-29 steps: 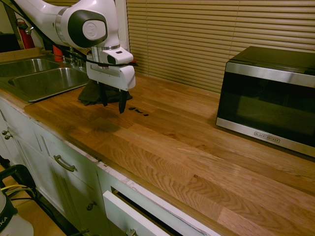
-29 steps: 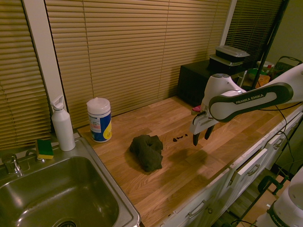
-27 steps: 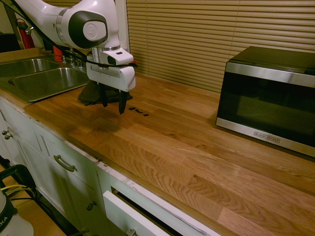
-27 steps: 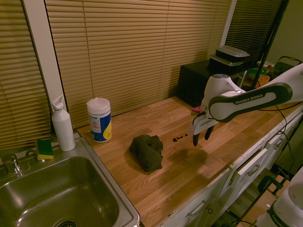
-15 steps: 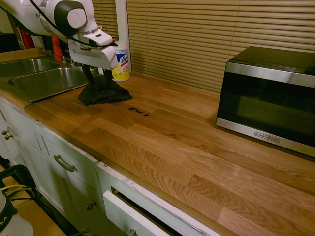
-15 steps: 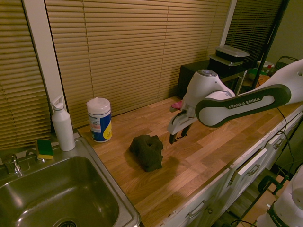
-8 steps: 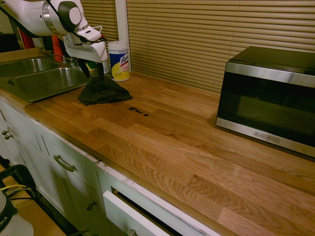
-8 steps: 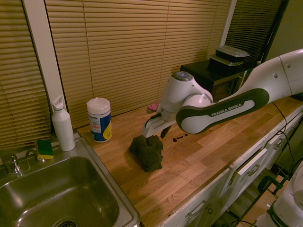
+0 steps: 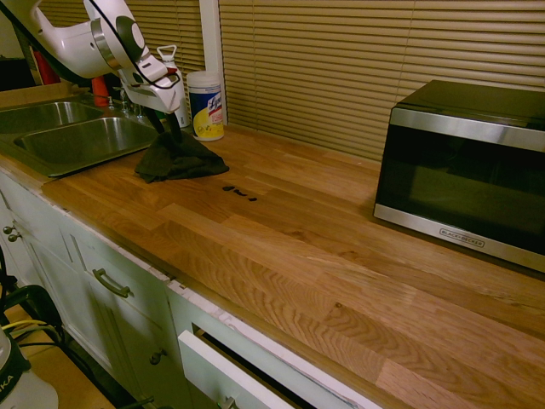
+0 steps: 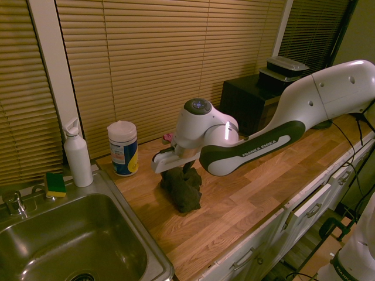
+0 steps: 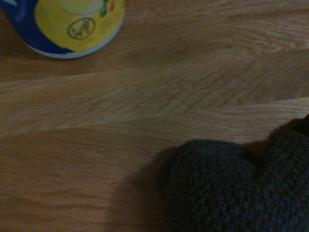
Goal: Clear the spill
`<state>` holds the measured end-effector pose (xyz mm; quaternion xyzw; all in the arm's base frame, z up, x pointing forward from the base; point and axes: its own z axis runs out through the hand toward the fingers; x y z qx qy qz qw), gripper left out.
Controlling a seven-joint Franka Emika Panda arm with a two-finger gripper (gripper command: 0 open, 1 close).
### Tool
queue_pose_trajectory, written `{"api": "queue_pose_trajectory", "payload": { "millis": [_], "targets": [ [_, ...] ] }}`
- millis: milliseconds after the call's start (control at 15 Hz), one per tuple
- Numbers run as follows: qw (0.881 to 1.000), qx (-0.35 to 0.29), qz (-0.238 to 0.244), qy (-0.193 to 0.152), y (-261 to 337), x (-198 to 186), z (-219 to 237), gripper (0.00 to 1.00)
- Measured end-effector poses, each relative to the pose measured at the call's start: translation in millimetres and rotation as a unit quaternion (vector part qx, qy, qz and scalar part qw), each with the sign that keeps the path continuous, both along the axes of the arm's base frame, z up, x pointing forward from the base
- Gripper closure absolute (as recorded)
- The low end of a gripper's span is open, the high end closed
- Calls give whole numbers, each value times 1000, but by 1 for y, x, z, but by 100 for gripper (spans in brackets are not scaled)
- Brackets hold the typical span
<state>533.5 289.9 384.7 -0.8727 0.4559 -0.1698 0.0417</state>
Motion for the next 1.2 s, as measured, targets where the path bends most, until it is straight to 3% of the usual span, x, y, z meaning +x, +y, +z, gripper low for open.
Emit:
{"api": "queue_pose_trajectory", "payload": {
  "millis": [67, 133, 1200],
  "targets": [
    [1000, -3, -11, 3, 0, 3, -4, 0],
    [1000, -7, -18, 9, -1, 7, -7, 100],
    [997, -23, -51, 58, -18, 25, -17, 100]
  ]
}}
